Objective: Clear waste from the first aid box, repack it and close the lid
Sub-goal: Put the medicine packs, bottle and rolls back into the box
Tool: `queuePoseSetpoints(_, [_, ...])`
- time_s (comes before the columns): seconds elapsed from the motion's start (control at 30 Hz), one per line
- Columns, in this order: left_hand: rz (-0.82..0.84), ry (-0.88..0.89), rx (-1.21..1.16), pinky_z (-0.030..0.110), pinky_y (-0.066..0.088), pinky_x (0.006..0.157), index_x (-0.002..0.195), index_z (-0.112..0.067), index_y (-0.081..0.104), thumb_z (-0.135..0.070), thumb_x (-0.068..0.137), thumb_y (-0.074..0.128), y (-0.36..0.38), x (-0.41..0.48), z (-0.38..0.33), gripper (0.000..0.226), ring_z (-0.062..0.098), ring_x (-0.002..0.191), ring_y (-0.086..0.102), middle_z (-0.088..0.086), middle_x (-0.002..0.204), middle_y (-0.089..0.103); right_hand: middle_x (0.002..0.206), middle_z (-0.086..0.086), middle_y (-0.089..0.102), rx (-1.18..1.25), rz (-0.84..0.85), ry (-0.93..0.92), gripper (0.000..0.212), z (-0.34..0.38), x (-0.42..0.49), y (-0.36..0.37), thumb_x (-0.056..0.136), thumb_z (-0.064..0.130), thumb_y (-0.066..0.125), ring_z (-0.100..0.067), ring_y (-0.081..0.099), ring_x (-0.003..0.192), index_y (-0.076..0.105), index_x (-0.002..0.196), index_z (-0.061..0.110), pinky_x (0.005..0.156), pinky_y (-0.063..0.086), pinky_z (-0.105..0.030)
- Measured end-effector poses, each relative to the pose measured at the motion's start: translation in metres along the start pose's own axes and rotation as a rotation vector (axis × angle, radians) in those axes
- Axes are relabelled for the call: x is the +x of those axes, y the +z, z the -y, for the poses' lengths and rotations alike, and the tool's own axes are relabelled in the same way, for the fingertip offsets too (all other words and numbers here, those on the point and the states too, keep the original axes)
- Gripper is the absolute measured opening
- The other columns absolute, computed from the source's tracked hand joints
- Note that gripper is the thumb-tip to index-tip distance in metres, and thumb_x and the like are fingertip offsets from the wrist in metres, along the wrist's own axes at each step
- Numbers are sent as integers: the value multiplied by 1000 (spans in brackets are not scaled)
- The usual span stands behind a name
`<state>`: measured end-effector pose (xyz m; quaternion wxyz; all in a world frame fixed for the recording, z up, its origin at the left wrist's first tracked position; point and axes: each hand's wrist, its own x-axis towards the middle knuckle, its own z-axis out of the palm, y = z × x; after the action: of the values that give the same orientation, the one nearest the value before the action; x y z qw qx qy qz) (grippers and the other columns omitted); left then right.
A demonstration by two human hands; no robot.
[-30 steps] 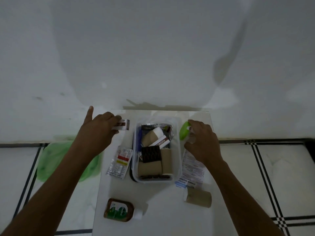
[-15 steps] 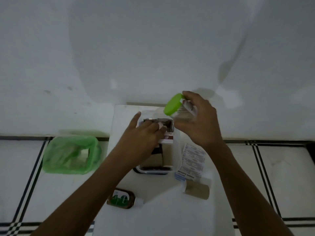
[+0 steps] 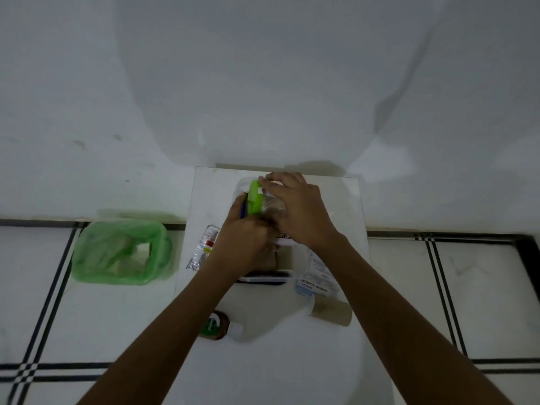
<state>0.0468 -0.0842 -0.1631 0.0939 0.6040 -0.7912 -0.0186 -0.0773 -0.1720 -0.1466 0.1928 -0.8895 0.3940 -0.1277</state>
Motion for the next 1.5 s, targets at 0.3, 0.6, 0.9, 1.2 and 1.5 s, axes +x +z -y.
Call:
queuePoseSetpoints(0.3, [-48, -146, -235, 43, 44, 98, 93, -12, 72, -28, 86, 47, -42, -33, 4, 30, 23, 87, 68, 6, 92, 75, 140, -4, 46, -53, 10, 130, 50, 12, -12, -3, 74, 12, 70, -24, 40, 129, 59, 121, 22, 100, 38, -50])
queuePoseSetpoints(0.6, [74, -331, -375, 36, 52, 83, 105, -9, 67, -36, 75, 57, -50, -147, -29, 42, 28, 96, 65, 11, 104, 71, 114, -9, 65, 67, -174, 275, 36, 31, -121, -34, 75, 8, 64, -29, 57, 103, 63, 111, 13, 81, 50, -43])
queuePoseSetpoints(0.9, [512, -315, -291, 42, 44, 99, 131, -7, 50, -4, 75, 61, -18, -154, -36, 57, 33, 121, 49, 14, 132, 55, 113, -10, 56, -50, 208, 459, 51, 32, -186, -8, 66, 6, 66, -29, 52, 102, 49, 114, 11, 83, 46, -40])
queuePoseSetpoints(1.2, [570, -367, -263, 44, 52, 82, 115, -9, 54, -7, 72, 64, -6, -154, -27, 45, 29, 108, 49, 10, 117, 53, 109, -13, 61, -90, 262, 412, 35, 12, -184, 0, 76, 2, 65, -28, 55, 93, 52, 108, 8, 74, 48, -34])
queuePoseSetpoints(1.5, [331, -400, -353, 43, 51, 79, 104, -4, 62, 1, 64, 68, -64, -138, 4, 41, 34, 96, 56, 15, 103, 60, 96, -11, 62, 57, 29, 467, 35, 8, -150, -43, 67, 8, 70, -26, 57, 84, 56, 99, 8, 61, 48, -30])
